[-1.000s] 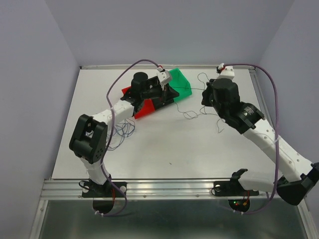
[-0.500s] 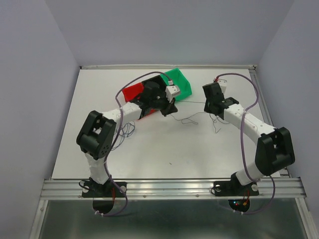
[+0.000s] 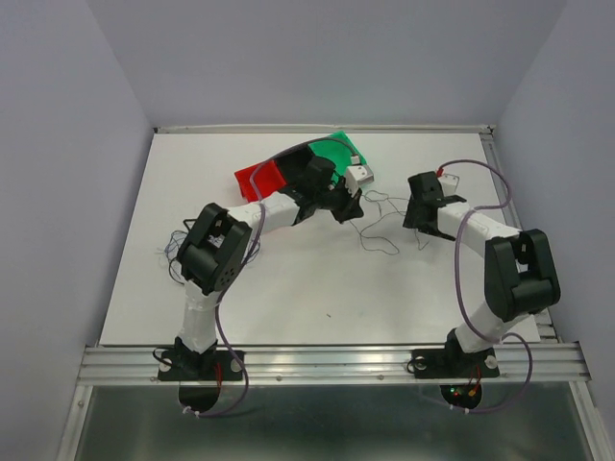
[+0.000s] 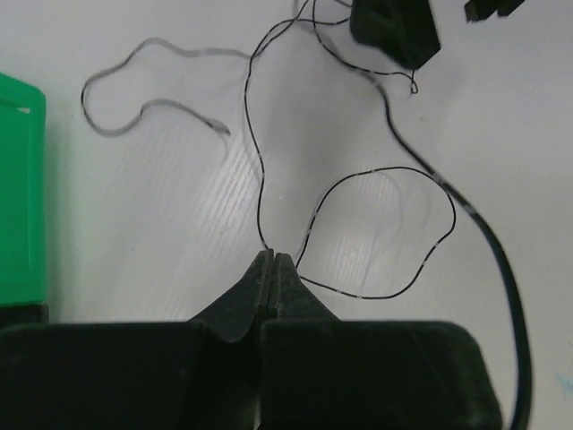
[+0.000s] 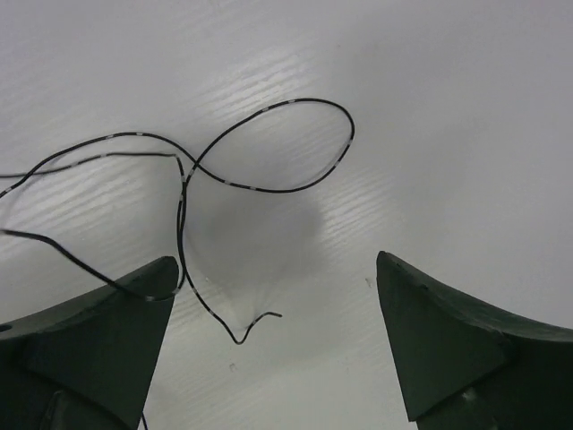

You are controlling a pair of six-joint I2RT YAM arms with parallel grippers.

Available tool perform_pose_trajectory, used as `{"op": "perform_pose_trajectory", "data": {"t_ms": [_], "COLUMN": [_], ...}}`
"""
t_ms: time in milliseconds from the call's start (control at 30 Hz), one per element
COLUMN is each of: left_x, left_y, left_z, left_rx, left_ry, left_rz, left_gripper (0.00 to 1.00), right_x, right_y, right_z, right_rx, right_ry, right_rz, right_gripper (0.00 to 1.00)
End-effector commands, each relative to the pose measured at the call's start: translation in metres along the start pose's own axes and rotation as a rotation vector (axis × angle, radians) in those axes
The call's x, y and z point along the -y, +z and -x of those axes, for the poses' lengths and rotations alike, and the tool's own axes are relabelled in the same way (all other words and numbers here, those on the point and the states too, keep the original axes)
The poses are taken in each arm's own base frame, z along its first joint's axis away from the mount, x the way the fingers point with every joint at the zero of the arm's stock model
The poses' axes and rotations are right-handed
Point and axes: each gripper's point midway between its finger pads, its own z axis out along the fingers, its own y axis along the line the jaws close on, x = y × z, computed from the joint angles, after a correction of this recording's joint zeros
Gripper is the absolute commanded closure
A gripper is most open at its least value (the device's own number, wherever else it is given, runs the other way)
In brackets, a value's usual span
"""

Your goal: Untangle the cables

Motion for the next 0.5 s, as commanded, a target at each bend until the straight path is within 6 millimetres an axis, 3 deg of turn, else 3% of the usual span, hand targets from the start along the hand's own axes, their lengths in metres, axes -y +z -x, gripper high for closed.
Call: {"op": "perform_pose_trajectory", "data": {"t_ms": [0,167,300,467], "left_x": [0.01,0.011,0.01,0.009], "left_y": [0.013,0.017,0.019,0.023], "left_z": [0.024,0.018,0.017,0.013], "left_rx": [0.028,0.003,-0.01,-0.034], "left_ry": [0.032,0.036,0.025,0.011], "left_rz": [-0.008,-0.009,-0.01,-0.021], "left_gripper": [1.0,1.0,1.0,1.0], "right_x": [-0.015,-0.023,-0.027,-0.033], "right_y": [0.012,0.029,0.038,0.037], "right_z": [-0.002,-0.011,0.002,-0.004], "right_rx": [-0.015,-0.055,-0.042,-0.066], "right_ry": [0.016,0.005,0.047,0.075], "right_rz": [0.049,0.068,0.082,0.168], "right_gripper": [0.0,0.0,0.0,0.0]}}
